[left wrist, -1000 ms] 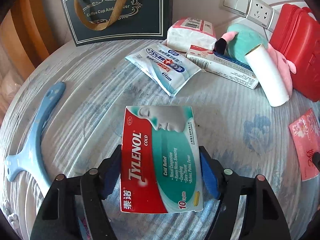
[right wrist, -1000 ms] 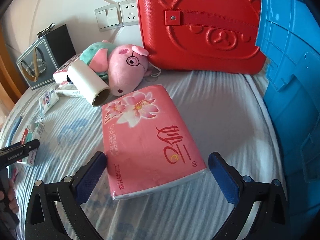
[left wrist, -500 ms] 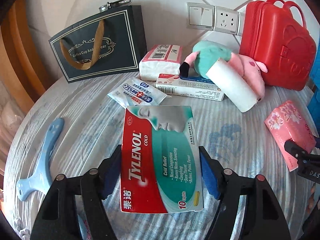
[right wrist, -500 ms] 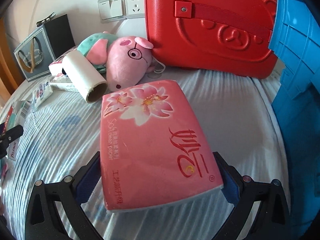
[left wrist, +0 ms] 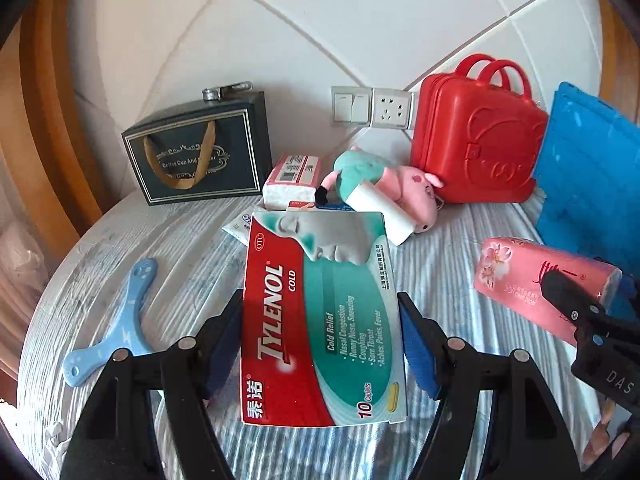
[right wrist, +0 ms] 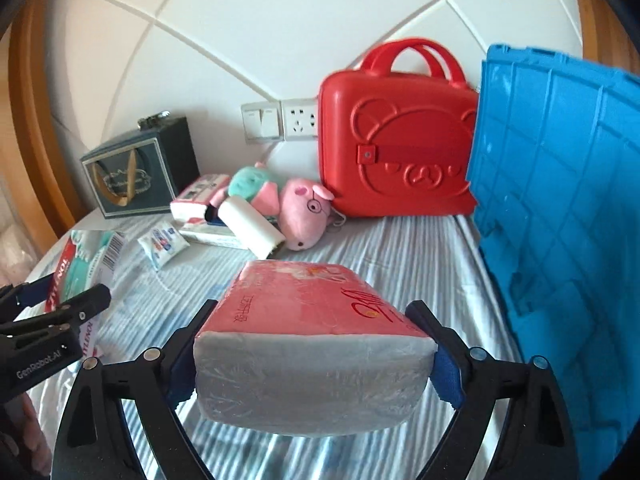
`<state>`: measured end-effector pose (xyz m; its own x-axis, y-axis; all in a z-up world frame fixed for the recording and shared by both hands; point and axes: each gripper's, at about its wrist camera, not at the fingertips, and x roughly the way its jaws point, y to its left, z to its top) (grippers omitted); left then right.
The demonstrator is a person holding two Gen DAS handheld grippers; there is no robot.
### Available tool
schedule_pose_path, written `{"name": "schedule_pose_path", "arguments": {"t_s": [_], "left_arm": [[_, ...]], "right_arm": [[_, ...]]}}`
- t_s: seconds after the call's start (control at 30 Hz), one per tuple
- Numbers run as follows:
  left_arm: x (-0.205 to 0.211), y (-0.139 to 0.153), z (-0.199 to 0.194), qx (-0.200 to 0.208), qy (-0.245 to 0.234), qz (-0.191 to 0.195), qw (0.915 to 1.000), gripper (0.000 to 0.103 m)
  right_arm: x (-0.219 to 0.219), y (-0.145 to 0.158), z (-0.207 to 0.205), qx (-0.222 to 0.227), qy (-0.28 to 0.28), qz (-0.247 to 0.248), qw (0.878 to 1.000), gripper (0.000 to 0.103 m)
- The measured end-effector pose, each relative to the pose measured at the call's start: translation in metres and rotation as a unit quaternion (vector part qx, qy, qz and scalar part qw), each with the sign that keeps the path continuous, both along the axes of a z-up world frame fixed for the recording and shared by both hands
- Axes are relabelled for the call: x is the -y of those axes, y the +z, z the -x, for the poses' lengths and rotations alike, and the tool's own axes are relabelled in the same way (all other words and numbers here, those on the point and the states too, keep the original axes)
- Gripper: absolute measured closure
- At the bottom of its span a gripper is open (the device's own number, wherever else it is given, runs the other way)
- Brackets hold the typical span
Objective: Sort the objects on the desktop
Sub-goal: 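Carry the Tylenol box with the left gripper while the right carries the tissue pack to the crate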
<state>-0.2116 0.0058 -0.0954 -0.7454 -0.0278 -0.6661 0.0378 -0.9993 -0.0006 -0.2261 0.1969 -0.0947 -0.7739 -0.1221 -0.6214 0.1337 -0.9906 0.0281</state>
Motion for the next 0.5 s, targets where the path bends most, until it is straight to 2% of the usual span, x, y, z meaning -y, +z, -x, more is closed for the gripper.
{"name": "schedule_pose_path", "arguments": {"t_s": [0.2, 0.33, 0.5], "left_arm": [[-0.001, 0.059, -0.073, -0.063, -0.043, -0.008, 0.9971, 0.032], [-0.003, 0.09, -0.112, -0.093, -0.075, -0.018, 0.9927, 0.032], [-0.026, 0.128, -0.149, -0.135, -0.104, -0.03, 0.9849, 0.032]], "right_arm": [[0.013, 0.078, -0.094, -0.088, -0.018, -0.006, 0.996, 0.011], [0.012, 0.126, -0.158, -0.151, -0.056, -0.016, 0.987, 0.011], [-0.006, 0.171, -0.216, -0.209, -0.093, -0.021, 0.973, 0.011]]}}
